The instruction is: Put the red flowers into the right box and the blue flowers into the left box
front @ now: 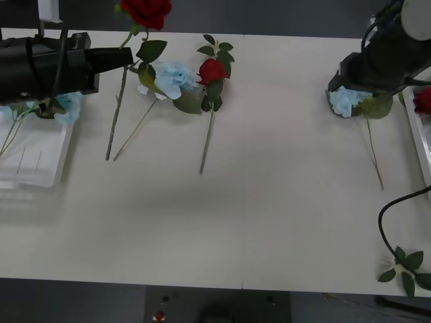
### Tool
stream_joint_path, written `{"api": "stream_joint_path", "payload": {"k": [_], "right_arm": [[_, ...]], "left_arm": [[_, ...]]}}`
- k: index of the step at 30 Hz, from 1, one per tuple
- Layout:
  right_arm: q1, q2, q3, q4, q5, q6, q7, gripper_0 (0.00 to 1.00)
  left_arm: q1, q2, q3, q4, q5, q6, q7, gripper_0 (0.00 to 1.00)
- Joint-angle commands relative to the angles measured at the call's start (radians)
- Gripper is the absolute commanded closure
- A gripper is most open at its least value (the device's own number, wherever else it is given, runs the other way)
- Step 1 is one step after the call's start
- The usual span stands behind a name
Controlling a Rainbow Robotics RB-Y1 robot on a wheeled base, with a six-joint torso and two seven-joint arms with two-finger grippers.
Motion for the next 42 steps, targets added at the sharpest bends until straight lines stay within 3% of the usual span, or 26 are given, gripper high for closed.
{"api": "stream_joint_path", "payload": {"k": [1, 7, 12, 16, 21, 25, 33, 42], "right_arm": [[-0.039, -0.139, -0.007, -0.17, -0.212, 0.103, 0.088, 0.05], [0.012, -0.312, -0.009, -0.277, -0.674, -0.006, 0.135, 0.05], [0.119, -0.367, -0.019, -0.376, -0.91, -0.153, 0.286, 0.0], [0.233, -0.367, -0.019, -0.492, -0.918, -0.285, 0.398, 0.0], [0.445, -0.324, -0.001, -0.646, -0.853, -0.576, 0.507, 0.0], [0.541, -0.26, 0.079, -0.696, -0.761, -0.791, 0.586, 0.0], [0.561, -0.129, 0.396, -0.652, -0.608, -1.314, 0.632, 0.0], [0.541, -0.005, 0.519, -0.595, -0.568, -1.466, 0.635, 0.0]], "left_arm": [[0.005, 0.051, -0.107, -0.133, 0.077, -0.161, -0.038, 1.0], [0.018, 0.086, -0.18, -0.22, 0.114, -0.266, -0.03, 1.0], [0.019, 0.083, -0.205, -0.245, 0.114, -0.266, -0.03, 1.0], [0.034, 0.077, -0.211, -0.274, 0.114, -0.276, -0.03, 1.0], [0.039, 0.077, -0.211, -0.293, 0.116, -0.282, -0.03, 1.0], [0.045, 0.073, -0.211, -0.296, 0.114, -0.282, -0.033, 1.0], [0.045, 0.063, -0.211, -0.299, 0.108, -0.291, -0.033, 1.0], [0.051, 0.051, -0.254, -0.303, 0.108, -0.342, -0.052, 1.0]]}}
